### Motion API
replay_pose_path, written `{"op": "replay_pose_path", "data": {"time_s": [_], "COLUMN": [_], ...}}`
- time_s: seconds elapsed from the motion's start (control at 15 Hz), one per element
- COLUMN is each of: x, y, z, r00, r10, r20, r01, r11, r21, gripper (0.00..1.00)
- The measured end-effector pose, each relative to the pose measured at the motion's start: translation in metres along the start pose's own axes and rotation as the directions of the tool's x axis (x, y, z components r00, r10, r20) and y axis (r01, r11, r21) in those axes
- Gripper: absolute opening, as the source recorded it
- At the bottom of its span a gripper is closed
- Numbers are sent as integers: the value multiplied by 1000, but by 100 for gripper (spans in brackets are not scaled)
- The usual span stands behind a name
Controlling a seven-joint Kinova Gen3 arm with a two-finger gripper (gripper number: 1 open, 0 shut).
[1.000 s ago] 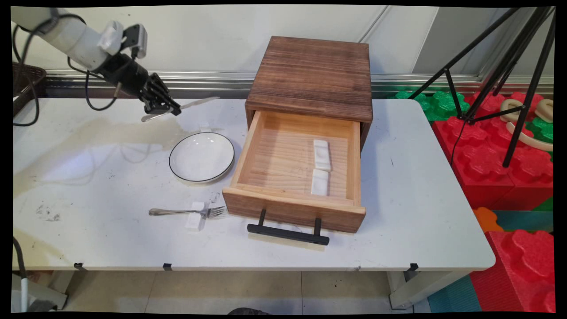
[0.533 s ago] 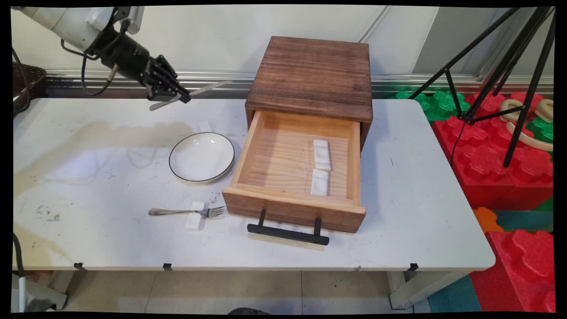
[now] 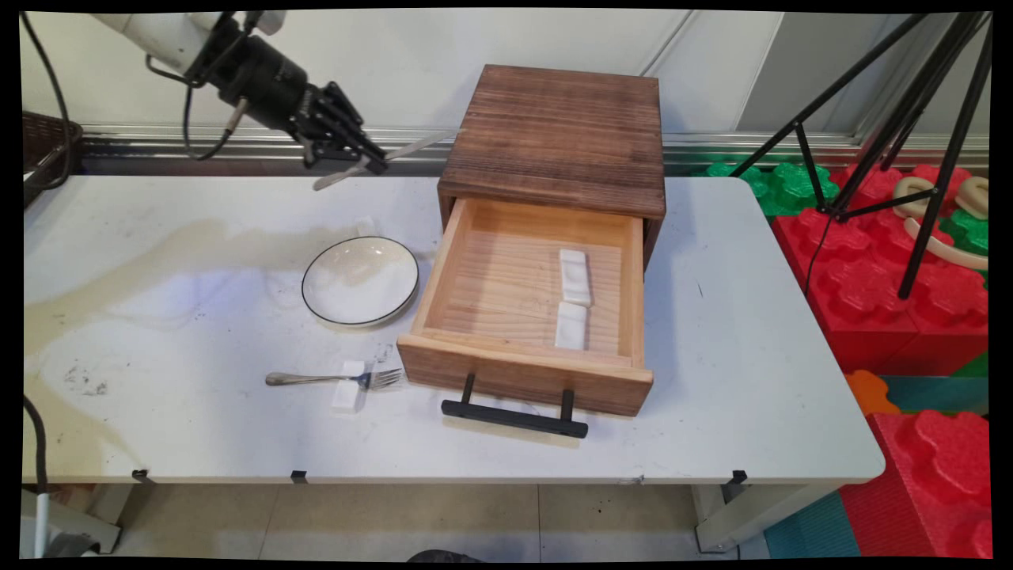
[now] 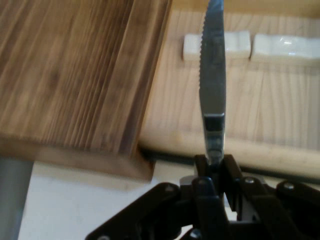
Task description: Place the picked object into the drawer
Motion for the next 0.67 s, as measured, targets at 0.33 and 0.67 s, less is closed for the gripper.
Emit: {"op": "replay_pose_path", "data": {"time_s": [0.33, 0.67], "x": [36, 66], "y": [11, 21], "z": [33, 77], "r00": [999, 997], "r10": [23, 46], "r20": [-42, -58], "r01": [-24, -50], "r11": [999, 997], "r21": [-35, -66], "gripper": [0, 0]}}
